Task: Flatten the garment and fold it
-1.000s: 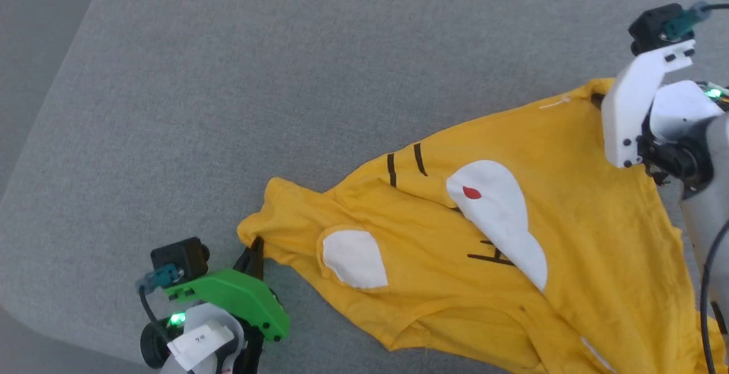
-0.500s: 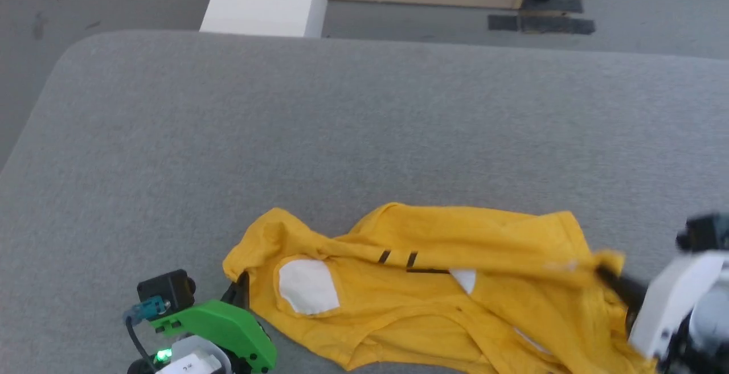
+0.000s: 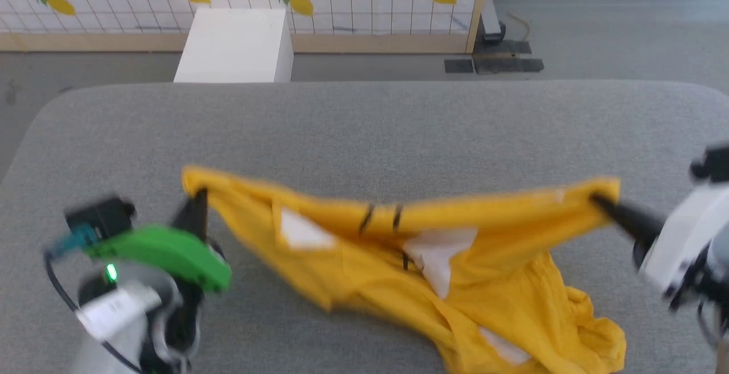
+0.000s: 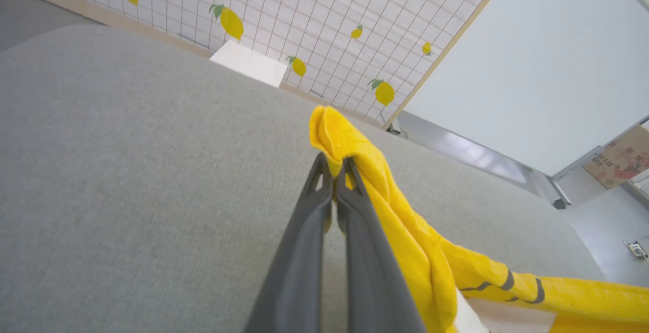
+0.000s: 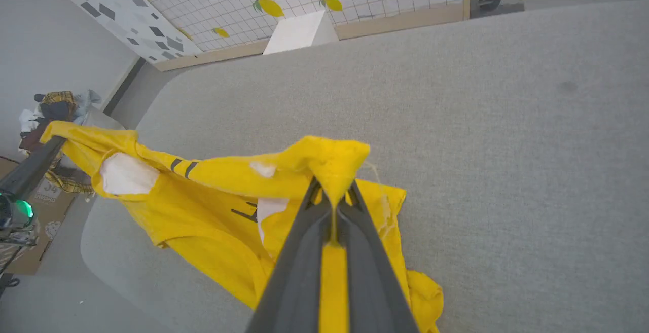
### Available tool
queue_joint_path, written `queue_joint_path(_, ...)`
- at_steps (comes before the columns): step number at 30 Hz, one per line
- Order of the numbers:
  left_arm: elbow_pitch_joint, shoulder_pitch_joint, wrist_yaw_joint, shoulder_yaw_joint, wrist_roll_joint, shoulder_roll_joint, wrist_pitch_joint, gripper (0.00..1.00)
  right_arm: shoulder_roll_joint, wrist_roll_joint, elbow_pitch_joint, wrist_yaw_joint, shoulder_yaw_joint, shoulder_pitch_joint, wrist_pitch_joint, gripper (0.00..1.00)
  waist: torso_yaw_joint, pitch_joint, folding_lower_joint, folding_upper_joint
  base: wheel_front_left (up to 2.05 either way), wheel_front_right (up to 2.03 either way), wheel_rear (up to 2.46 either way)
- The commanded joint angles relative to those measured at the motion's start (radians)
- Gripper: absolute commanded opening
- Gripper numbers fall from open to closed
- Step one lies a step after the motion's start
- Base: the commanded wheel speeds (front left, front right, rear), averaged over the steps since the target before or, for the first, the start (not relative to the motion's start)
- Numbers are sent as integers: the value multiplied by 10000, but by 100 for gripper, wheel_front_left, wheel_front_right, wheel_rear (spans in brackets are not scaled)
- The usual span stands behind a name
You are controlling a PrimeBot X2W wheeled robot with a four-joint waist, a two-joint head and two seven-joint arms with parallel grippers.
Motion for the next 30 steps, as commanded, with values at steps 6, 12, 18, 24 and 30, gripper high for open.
queue_joint_path(6, 275, -3285, -594, 42, 190, 845, 772, 0, -1014, -109, 713, -11, 15, -3087, 988, 0, -110, -698, 1, -1, 0, 0, 0)
queue_joint_path(12, 1083, -5966, -876, -149, 485, 1091, 1145, 0, -1595, -98, 1200, -11, 349, -4881, 1736, 0, -149, -854, 1, -1, 0, 0, 0)
queue_joint_path(18, 2338, -7961, -927, -395, 968, 1268, 1352, 0, -1715, -213, 1453, -11, 625, -5942, 2229, 0, -241, -695, 1, -1, 0, 0, 0)
queue_joint_path(24, 3746, -9564, -1063, -684, 1406, 1490, 1590, 0, -1540, -621, 1764, -11, 562, -6983, 2478, 0, -326, 174, 1, -1, 0, 0, 0)
queue_joint_path(30, 4743, -11786, -1478, -1018, 2179, 1819, 1045, 0, -998, -1594, 2544, -11, 249, -9160, 2150, 0, -496, 1985, 1, -1, 0, 0, 0)
